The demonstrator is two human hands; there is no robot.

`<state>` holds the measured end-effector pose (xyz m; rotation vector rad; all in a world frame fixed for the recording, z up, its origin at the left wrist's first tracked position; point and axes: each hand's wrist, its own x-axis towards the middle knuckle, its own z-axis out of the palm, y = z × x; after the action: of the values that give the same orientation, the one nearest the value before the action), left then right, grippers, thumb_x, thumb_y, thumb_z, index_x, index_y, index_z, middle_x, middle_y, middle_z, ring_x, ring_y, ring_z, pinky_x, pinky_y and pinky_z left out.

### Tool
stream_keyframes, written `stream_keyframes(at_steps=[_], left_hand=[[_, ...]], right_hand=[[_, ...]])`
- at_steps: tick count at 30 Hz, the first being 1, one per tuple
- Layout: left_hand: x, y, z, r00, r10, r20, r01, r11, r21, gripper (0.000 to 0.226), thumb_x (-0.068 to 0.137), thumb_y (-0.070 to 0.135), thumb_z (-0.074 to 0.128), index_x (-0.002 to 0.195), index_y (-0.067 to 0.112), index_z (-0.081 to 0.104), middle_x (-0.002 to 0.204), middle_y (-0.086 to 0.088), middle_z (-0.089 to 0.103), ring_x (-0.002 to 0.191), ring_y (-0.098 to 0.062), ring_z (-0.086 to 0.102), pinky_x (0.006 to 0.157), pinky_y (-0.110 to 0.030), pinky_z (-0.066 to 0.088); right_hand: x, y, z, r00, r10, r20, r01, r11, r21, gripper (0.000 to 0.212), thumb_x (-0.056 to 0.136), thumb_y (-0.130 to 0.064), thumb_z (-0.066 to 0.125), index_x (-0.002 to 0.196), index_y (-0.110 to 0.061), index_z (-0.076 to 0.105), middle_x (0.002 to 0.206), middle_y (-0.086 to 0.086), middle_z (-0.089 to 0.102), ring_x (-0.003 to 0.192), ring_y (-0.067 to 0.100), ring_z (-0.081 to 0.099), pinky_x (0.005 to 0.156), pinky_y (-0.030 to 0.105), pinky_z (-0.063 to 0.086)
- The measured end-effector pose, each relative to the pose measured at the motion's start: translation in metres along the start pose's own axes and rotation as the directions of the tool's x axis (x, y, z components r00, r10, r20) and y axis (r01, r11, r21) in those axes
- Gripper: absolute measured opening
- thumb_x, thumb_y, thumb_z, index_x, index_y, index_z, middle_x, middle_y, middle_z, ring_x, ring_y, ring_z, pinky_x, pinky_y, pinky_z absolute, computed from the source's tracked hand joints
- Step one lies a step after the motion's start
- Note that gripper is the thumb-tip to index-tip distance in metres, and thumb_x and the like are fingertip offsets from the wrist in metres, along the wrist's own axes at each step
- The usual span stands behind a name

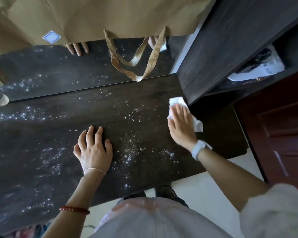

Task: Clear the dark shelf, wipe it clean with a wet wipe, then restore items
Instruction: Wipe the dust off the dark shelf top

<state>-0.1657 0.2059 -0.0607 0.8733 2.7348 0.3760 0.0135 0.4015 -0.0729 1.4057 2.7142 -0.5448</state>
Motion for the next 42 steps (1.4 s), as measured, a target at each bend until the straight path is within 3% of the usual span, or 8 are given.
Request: stream_keyframes(at_steps=[7,13,16,22,32,35,39,42], left_hand=[[0.000,-0.002,0.001,1.000,0.005,0.014,-0.005,1.000,-0.012,0.053,0.082,0.037,0.034,0.131,0.021,0.044,0.145,-0.006,0.034,0.135,-0.026,0.020,0.105,-0.049,0.016],[0.000,-0.006,0.000,0.999,0.041,0.022,-0.041,0.999,-0.015,0.053,0.083,0.038,0.034,0.132,0.021,0.044,0.145,-0.007,0.034,0.134,-0.027,0.020,0.104,-0.049,0.016],[0.000,-0.008,-0.001,0.998,0.057,0.029,-0.056,0.998,-0.015,0.049,0.086,0.036,0.038,0.132,0.021,0.044,0.146,-0.008,0.034,0.134,-0.028,0.019,0.103,-0.049,0.016],[-0.001,-0.007,0.001,0.998,0.055,0.028,-0.055,0.998,0.000,0.049,0.087,0.037,0.036,0.134,0.022,0.041,0.147,-0.006,0.031,0.136,-0.026,0.018,0.104,-0.048,0.015],[-0.005,0.000,0.000,1.000,-0.014,0.026,0.016,0.998,-0.061,0.046,0.091,0.029,0.042,0.137,0.025,0.036,0.151,-0.001,0.023,0.140,-0.019,0.010,0.109,-0.042,0.008],[-0.001,-0.006,-0.008,0.997,0.029,0.076,-0.025,0.998,-0.052,0.046,0.091,0.030,0.044,0.137,0.027,0.037,0.151,0.000,0.024,0.139,-0.019,0.011,0.109,-0.043,0.009],[0.008,-0.025,-0.024,0.977,0.166,0.136,-0.168,0.986,0.003,0.045,0.091,0.027,0.047,0.136,0.027,0.039,0.149,0.000,0.029,0.135,-0.025,0.018,0.107,-0.045,0.017],[0.009,-0.034,-0.028,0.957,0.238,0.168,-0.247,0.968,0.038,0.046,0.092,0.029,0.048,0.137,0.026,0.039,0.148,-0.001,0.031,0.134,-0.027,0.021,0.105,-0.047,0.020]], right_hand=[[-0.029,0.019,0.003,0.994,-0.064,-0.093,0.062,0.998,-0.025,0.053,0.094,-0.033,0.019,0.141,-0.012,0.032,0.148,0.013,0.031,0.138,0.032,0.022,0.109,0.049,0.022],[-0.137,-0.012,0.026,0.992,-0.123,0.040,0.125,0.992,-0.030,0.051,0.094,-0.032,0.022,0.144,-0.022,0.018,0.150,0.002,0.018,0.140,0.021,0.010,0.112,0.043,0.006],[-0.145,-0.022,0.026,0.974,-0.219,0.061,0.223,0.972,-0.067,0.046,0.095,-0.031,0.023,0.140,-0.023,0.031,0.149,-0.002,0.028,0.137,0.018,0.021,0.109,0.039,0.018],[-0.129,0.004,0.005,0.989,-0.144,-0.028,0.142,0.989,-0.052,0.037,0.086,-0.024,0.037,0.118,-0.016,0.053,0.125,0.008,0.057,0.117,0.025,0.049,0.089,0.045,0.048],[-0.133,-0.006,0.037,0.973,0.128,-0.190,-0.131,0.991,-0.002,0.055,0.089,-0.025,0.026,0.140,-0.003,0.029,0.147,0.019,0.029,0.136,0.034,0.023,0.113,0.041,0.013],[-0.147,-0.075,0.060,0.990,-0.079,-0.116,0.085,0.995,0.047,0.059,0.085,-0.025,0.033,0.141,-0.005,0.028,0.149,0.015,0.025,0.138,0.028,0.016,0.112,0.041,0.011],[-0.159,-0.104,0.068,0.872,-0.487,0.043,0.489,0.872,-0.024,0.054,0.089,-0.026,0.037,0.140,-0.010,0.030,0.150,0.008,0.028,0.139,0.022,0.020,0.114,0.035,0.008],[-0.139,-0.049,0.053,0.983,-0.166,-0.083,0.160,0.985,-0.071,0.054,0.092,-0.029,0.027,0.141,-0.008,0.028,0.149,0.013,0.028,0.137,0.027,0.024,0.113,0.042,0.018]])
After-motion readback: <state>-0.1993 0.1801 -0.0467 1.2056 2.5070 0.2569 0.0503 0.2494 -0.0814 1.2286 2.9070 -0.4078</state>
